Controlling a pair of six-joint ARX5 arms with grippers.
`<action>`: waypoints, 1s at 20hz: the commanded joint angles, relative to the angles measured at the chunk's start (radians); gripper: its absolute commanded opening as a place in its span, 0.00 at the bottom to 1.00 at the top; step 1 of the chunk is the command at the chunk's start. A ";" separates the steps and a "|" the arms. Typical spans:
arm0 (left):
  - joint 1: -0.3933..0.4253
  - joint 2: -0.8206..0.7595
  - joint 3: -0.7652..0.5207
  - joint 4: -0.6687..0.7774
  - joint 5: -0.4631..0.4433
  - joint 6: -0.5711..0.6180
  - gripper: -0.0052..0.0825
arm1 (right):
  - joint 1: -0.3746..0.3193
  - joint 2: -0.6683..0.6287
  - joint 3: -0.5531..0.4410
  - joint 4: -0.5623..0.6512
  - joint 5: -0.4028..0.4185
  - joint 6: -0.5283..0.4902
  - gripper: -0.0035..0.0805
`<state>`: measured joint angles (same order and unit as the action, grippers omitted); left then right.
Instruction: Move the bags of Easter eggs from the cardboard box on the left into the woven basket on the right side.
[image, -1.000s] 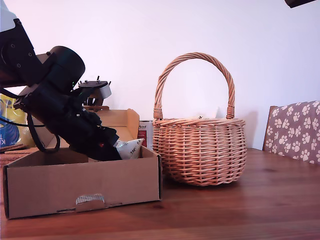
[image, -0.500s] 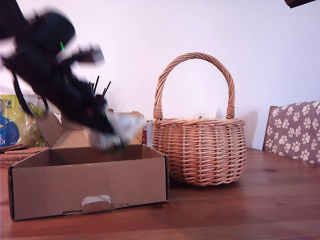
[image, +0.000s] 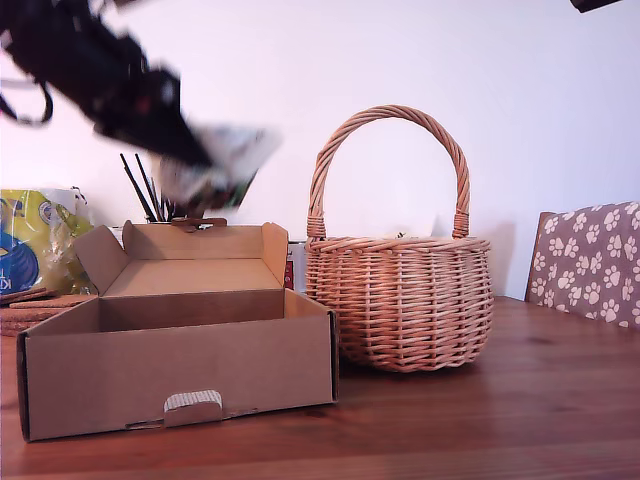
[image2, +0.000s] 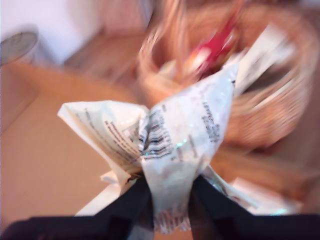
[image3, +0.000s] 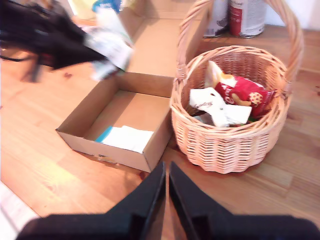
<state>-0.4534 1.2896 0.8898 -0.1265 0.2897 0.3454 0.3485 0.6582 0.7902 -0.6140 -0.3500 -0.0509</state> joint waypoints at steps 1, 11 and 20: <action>-0.039 0.005 -0.007 0.000 0.063 -0.040 0.16 | 0.003 -0.010 -0.014 0.010 0.003 -0.002 0.03; -0.302 0.111 -0.007 0.414 0.038 -0.154 0.17 | 0.003 -0.111 -0.014 -0.025 0.015 0.024 0.03; -0.325 0.467 0.169 0.674 -0.192 -0.145 0.17 | 0.003 -0.145 -0.014 -0.036 0.017 0.028 0.03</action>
<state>-0.7773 1.7515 1.0451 0.5293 0.1211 0.1909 0.3485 0.5194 0.7902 -0.6533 -0.3325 -0.0261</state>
